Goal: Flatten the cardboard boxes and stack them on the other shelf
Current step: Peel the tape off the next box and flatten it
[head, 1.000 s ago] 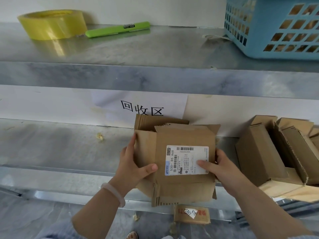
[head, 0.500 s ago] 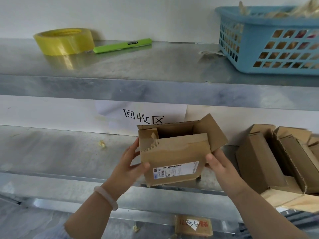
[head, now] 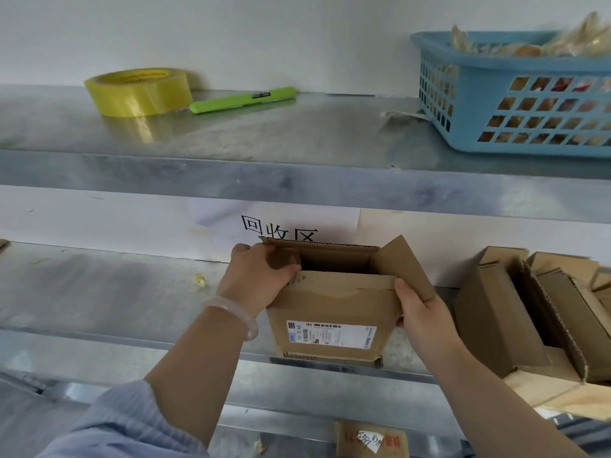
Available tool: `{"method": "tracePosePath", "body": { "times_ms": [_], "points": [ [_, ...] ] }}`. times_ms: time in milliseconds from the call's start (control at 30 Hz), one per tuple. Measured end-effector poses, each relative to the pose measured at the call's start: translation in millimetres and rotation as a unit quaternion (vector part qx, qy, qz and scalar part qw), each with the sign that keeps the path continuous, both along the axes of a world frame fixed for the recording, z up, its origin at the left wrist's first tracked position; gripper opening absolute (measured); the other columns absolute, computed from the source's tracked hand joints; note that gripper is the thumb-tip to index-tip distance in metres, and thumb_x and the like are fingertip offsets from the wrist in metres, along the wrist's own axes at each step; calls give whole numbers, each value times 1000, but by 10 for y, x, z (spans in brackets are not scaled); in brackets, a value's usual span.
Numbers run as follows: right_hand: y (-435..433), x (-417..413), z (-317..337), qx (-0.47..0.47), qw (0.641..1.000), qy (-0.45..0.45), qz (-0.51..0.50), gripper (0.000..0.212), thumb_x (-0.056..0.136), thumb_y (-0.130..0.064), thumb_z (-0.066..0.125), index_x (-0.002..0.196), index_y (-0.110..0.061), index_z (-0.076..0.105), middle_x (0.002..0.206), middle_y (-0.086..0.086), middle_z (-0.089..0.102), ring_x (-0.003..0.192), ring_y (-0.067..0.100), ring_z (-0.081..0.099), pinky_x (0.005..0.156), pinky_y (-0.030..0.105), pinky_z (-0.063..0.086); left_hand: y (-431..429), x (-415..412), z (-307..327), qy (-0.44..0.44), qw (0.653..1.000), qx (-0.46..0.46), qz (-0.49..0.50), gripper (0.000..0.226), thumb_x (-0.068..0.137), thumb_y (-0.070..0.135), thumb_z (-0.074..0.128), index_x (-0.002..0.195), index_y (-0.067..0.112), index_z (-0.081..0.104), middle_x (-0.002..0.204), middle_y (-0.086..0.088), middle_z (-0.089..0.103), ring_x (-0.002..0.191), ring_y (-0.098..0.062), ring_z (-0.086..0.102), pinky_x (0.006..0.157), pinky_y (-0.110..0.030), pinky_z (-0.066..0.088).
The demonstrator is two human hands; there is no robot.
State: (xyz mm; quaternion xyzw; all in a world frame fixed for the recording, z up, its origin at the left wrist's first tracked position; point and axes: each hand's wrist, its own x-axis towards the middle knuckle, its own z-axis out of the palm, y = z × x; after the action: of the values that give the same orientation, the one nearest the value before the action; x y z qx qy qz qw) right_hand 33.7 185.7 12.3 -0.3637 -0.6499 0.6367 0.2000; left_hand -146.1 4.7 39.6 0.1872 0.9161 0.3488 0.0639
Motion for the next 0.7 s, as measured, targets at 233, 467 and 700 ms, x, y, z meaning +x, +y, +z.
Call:
{"method": "tracePosePath", "body": {
  "times_ms": [233,467,700],
  "points": [
    [-1,67,2,-18,1000,2,-3,49,72,-72,42,111,-43,47,100,-19,61,92,7,61,78,24,53,-5,-116,129,-124,989,7,-75,88,68,68,67,141,25,42,131,3,32,105,-19,50,74,-30,57],
    [107,73,77,-41,997,-22,65,61,58,-61,73,109,-30,59,94,-8,71,91,16,67,84,32,52,-202,-62,184,-183,949,-101,-237,136,47,77,66,152,27,-4,153,20,-1,126,-18,41,97,-30,48],
    [148,119,162,2,989,-77,126,38,79,-22,75,112,-19,58,94,10,71,87,24,69,78,37,55,36,193,68,-72,979,-146,-123,134,53,78,70,153,23,0,153,9,5,134,-23,36,104,-32,39]
  ]
}}
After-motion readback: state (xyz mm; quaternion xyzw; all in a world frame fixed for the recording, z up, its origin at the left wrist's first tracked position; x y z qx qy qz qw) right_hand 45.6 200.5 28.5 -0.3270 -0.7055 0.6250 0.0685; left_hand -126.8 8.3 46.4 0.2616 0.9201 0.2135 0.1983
